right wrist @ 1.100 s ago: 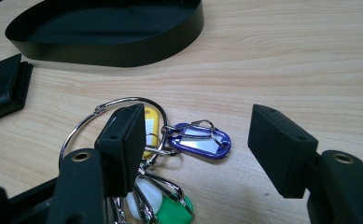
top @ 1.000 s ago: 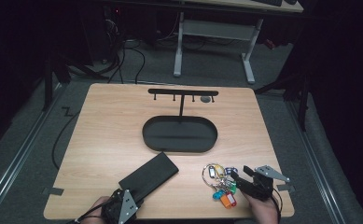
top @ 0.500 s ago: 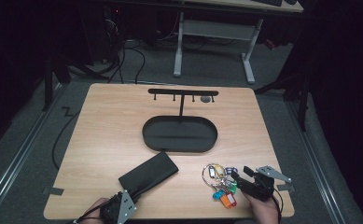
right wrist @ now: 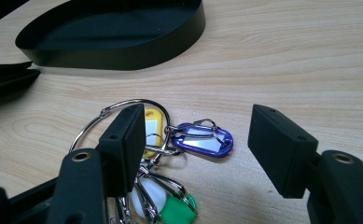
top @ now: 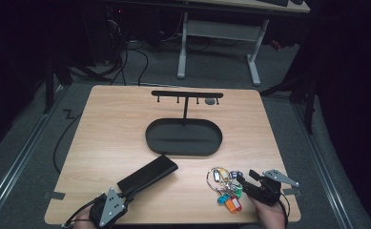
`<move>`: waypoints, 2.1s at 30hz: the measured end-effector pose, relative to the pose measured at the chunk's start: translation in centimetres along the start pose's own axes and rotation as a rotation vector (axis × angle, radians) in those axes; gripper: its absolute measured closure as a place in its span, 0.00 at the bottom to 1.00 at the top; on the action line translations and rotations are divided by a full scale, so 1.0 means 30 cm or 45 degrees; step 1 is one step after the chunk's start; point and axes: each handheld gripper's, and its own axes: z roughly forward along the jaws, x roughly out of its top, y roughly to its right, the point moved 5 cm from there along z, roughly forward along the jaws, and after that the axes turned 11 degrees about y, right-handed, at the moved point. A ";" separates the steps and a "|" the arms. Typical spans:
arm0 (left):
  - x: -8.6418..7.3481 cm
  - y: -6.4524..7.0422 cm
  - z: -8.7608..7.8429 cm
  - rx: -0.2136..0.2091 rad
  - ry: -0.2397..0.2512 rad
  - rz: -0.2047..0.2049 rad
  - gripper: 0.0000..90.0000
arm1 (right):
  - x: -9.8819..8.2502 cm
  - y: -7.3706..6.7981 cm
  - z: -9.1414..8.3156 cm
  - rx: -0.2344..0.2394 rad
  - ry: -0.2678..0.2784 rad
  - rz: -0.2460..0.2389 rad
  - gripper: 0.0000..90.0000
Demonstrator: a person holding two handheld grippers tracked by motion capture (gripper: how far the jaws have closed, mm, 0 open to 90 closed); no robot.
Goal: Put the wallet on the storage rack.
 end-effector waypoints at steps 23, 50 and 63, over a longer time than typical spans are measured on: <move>0.006 -0.164 -0.098 0.013 0.184 -0.432 0.90 | 0.000 0.000 0.001 0.003 -0.001 0.004 0.41; -0.052 -0.283 -0.123 0.101 0.247 -0.568 0.83 | -0.009 -0.001 0.010 0.009 -0.026 0.007 0.41; -0.055 -0.273 -0.112 0.088 0.216 -0.545 0.66 | -0.009 0.000 0.010 0.014 -0.027 0.007 0.41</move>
